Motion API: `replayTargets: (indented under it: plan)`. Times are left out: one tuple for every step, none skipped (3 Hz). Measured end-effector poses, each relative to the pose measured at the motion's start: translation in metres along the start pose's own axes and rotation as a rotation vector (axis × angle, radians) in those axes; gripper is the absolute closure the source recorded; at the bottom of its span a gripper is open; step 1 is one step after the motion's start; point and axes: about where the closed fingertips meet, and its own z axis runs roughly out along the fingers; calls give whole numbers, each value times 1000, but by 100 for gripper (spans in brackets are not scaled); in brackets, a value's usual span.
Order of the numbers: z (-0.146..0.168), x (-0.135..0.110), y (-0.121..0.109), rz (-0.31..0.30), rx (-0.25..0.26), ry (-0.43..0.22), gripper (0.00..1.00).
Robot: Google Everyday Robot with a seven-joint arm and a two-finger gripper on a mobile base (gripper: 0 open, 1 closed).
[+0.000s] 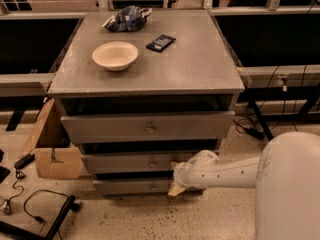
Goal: Close middle drawer
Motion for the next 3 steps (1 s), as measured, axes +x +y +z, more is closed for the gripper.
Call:
replayTargets:
  plan:
    - [-39,-2,15,-40,27,-34,49]
    - [-100,7,63,-73,23,-30,72]
    - [-162,21,115,-95,9,20,95]
